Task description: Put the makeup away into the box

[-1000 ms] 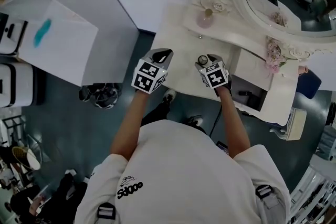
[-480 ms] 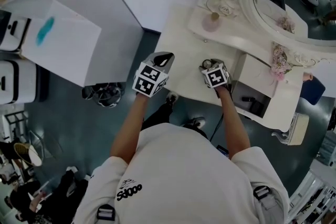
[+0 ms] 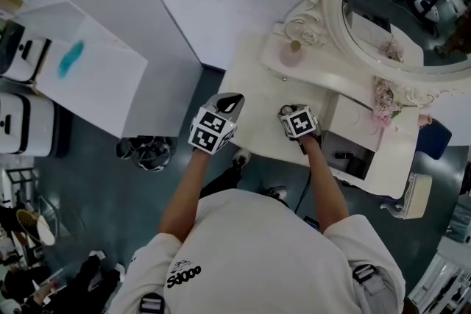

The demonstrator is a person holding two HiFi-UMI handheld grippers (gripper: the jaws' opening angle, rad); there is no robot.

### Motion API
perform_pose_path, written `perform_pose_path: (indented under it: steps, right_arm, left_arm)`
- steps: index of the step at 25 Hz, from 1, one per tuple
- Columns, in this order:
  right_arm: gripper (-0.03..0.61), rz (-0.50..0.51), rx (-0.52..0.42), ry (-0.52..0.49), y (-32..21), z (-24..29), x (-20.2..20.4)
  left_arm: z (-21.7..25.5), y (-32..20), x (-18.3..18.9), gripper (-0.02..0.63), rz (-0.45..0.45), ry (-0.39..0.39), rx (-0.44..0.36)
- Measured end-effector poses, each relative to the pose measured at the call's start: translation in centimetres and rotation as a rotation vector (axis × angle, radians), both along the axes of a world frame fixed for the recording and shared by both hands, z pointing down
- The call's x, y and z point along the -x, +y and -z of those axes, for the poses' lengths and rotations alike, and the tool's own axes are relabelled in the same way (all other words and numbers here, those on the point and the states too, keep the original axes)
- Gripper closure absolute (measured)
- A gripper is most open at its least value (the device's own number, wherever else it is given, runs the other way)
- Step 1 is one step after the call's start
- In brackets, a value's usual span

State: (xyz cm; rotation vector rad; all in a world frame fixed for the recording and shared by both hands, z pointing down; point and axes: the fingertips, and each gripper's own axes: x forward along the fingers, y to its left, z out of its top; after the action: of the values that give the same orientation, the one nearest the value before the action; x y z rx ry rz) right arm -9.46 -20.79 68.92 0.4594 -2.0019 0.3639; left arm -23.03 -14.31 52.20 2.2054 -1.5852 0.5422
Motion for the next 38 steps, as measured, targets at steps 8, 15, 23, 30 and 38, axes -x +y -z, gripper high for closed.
perform_pose_path:
  steps: [8, 15, 23, 30, 38]
  right_arm:
    - [0.357, -0.031, -0.103, -0.093, -0.6, 6.4, 0.2]
    - [0.359, -0.098, -0.251, -0.206, -1.3, 15.1, -2.5]
    - [0.357, -0.288, -0.368, -0.256, -1.3, 20.8, -11.2]
    - [0.357, -0.578, -0.371, -0.207, 1.7, 19.7, -22.9]
    - [0.357, -0.772, -0.250, -0.120, 3.2, 13.4, -31.5]
  left_arm:
    - [3.1, -1.2, -0.6, 0.597, -0.040, -0.010, -0.074]
    - [5.5, -3.3, -4.7, 0.597, -0.152, 0.005, -0.127]
    - [6.7, -6.1, -13.7, 0.597, -0.351, 0.033, -0.142]
    - [6.2, -6.3, -24.5, 0.597, -0.619, 0.053, -0.124]
    - [3.8, -4.9, -32.0, 0.597, -0.787, 0.060, -0.055]
